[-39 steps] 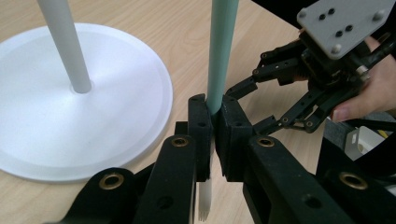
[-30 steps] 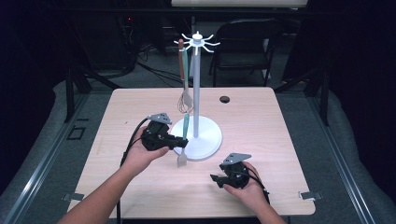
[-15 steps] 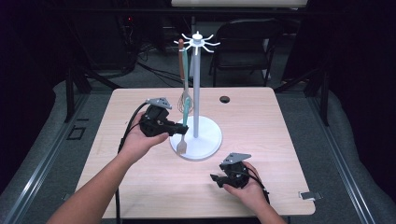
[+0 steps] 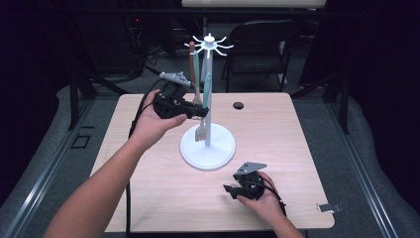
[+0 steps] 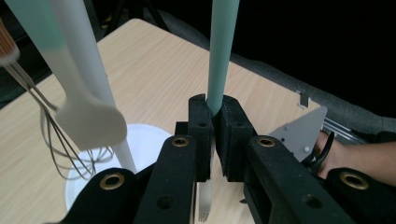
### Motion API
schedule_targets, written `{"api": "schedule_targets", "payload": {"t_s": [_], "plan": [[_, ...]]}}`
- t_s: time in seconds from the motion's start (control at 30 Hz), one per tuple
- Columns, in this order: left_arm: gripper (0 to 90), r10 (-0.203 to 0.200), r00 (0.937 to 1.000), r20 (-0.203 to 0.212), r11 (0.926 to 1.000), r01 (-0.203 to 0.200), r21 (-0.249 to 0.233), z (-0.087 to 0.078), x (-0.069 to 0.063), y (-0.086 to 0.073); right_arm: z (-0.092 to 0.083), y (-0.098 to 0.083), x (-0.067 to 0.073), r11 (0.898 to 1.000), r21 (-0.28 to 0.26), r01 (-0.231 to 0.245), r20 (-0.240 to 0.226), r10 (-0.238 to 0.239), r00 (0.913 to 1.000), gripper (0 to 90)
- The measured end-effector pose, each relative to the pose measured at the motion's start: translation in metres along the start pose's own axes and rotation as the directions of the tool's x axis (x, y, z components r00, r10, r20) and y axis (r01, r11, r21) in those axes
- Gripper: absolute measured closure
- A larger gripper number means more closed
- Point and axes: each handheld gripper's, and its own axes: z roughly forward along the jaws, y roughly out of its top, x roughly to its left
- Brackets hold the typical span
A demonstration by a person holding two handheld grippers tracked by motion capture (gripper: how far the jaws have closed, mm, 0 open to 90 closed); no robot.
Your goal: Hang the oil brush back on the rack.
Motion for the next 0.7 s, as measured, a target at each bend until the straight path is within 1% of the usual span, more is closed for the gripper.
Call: {"api": "schedule_targets", "payload": {"t_s": [0.07, 0.1, 0.13, 0.17, 0.23, 0.3, 0.33, 0.37, 0.47, 0.5, 0.6, 0.63, 0.67, 0.7], "plan": [[85.1, 0.0, 1.0, 0.009, 1.0, 0.0, -0.009, -0.002, 0.002, 0.007, 0.0, 0.0, 0.0, 1.0, 0.0, 0.007, 0.005, -0.007, 1.0, 43.8], [85.1, -0.008, 0.9999, 0.013, 0.9998, 0.008, -0.018, -0.003, 0.002, 0.01, 0.001, 0.0, 0.001, 1.0, 0.001, 0.004, 0.003, -0.004, 1.0, 43.8], [85.0, -0.013, 0.9997, 0.022, 0.9996, 0.014, -0.024, -0.003, 0.003, 0.012, 0.001, 0.0, 0.0, 1.0, 0.004, 0.012, -0.002, -0.012, 0.9999, 43.8], [85.0, -0.018, 0.9996, 0.022, 0.9995, 0.018, -0.027, -0.004, 0.004, 0.014, 0.001, 0.0, 0.0, 1.0, 0.006, 0.015, 0.0, -0.015, 0.9999, 43.8], [85.0, -0.019, 0.9998, 0.01, 0.9994, 0.02, -0.027, -0.004, 0.005, 0.018, 0.001, 0.0, 0.0, 1.0, 0.006, 0.015, -0.001, -0.015, 0.9999, 43.8], [85.0, -0.022, 0.9997, 0.009, 0.9995, 0.022, -0.024, -0.003, 0.008, 0.019, 0.002, -0.001, 0.001, 1.0, -0.011, 0.002, 0.0, -0.002, 1.0, 43.8], [85.0, -0.025, 0.9996, 0.011, 0.9994, 0.026, -0.023, -0.002, 0.009, 0.02, 0.001, -0.001, 0.001, 1.0, -0.01, 0.0, 0.0, 0.0, 1.0, 43.7], [85.0, -0.028, 0.9995, 0.014, 0.9993, 0.028, -0.025, -0.002, 0.01, 0.02, 0.001, -0.001, 0.001, 1.0, 0.001, 0.009, 0.0, -0.009, 1.0, 43.7], [85.0, -0.034, 0.9992, 0.02, 0.9987, 0.035, -0.038, -0.003, 0.013, 0.021, 0.002, -0.001, 0.001, 1.0, 0.003, 0.017, 0.001, -0.017, 0.9999, 43.7], [85.0, -0.036, 0.9991, 0.023, 0.9984, 0.037, -0.042, -0.003, 0.014, 0.021, 0.002, -0.001, 0.002, 1.0, 0.006, 0.013, 0.001, -0.013, 0.9999, 43.7], [85.0, -0.048, 0.9984, 0.029, 0.9978, 0.049, -0.044, -0.005, 0.017, 0.021, 0.003, -0.001, 0.002, 1.0, 0.011, 0.022, -0.003, -0.022, 0.9998, 43.7], [85.0, -0.052, 0.9983, 0.025, 0.9977, 0.053, -0.043, -0.004, 0.018, 0.021, 0.003, -0.001, 0.002, 1.0, 0.011, 0.023, -0.003, -0.023, 0.9997, 43.7], [85.0, -0.054, 0.9983, 0.023, 0.9977, 0.055, -0.038, -0.004, 0.02, 0.021, 0.003, -0.001, 0.003, 1.0, 0.008, 0.021, -0.001, -0.021, 0.9998, 43.7], [85.0, -0.061, 0.9979, 0.023, 0.9973, 0.062, -0.039, -0.003, 0.021, 0.02, 0.004, -0.002, 0.004, 1.0, -0.005, 0.008, 0.0, -0.008, 1.0, 43.7]]}}
